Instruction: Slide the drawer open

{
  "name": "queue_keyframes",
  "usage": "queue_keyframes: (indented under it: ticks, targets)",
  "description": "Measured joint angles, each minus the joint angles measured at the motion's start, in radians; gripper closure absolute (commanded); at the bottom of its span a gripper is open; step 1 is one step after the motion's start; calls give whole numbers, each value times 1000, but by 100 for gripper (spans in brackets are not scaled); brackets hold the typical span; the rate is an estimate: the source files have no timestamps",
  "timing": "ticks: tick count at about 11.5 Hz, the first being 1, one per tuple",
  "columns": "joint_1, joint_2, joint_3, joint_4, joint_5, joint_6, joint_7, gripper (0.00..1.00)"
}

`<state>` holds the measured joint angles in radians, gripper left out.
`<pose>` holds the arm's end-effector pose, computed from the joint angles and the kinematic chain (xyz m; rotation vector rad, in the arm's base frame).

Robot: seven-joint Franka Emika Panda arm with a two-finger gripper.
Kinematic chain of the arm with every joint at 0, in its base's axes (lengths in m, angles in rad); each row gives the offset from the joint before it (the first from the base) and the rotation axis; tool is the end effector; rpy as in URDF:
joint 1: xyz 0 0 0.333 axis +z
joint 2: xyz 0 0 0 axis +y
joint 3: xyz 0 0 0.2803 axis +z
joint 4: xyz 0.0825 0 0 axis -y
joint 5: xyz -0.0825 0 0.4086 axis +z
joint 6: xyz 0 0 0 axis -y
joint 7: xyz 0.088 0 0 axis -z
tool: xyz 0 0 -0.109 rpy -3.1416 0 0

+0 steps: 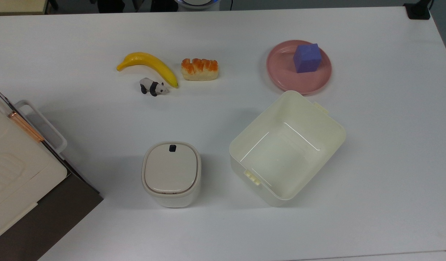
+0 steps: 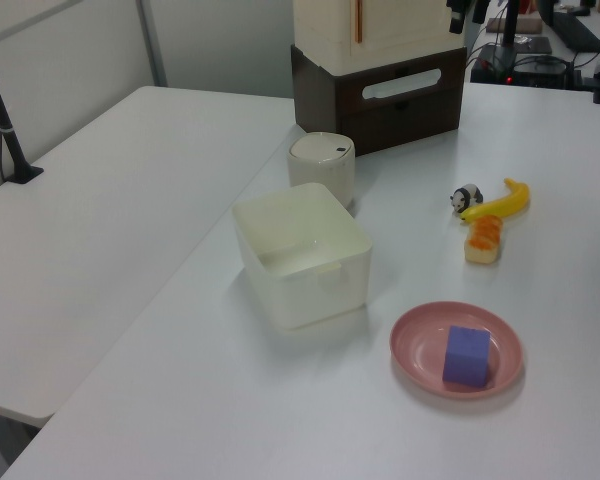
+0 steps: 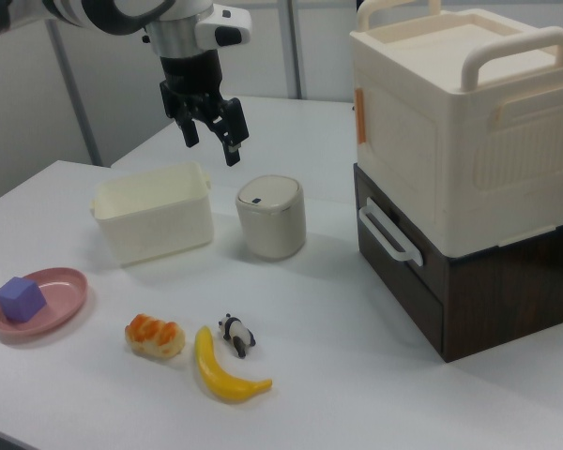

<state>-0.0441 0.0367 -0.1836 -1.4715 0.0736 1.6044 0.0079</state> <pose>0.5801 -0.1244 0.6185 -3.0605 0.3598 -0.1597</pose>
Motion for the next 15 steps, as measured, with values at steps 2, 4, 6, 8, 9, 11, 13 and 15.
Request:
queue_keyframes:
  ticks: [2, 4, 6, 8, 9, 11, 13, 15]
  targets:
    - [0, 0, -1, -1, 0, -18, -5, 0]
    - [-2, 0, -3, -2, 0, -41, -7, 0]
    - [-3, 0, -4, -1, 0, -42, -7, 0]
    - [-4, 0, -6, -1, 0, -43, -7, 0]
    - [-4, -1, -6, -1, 0, -46, -7, 0]
    - [-4, -1, -6, -1, 0, -60, -7, 0]
    - [-4, -2, -6, -1, 0, -62, -7, 0]
    - [-3, -2, -6, -1, 0, -62, -7, 0]
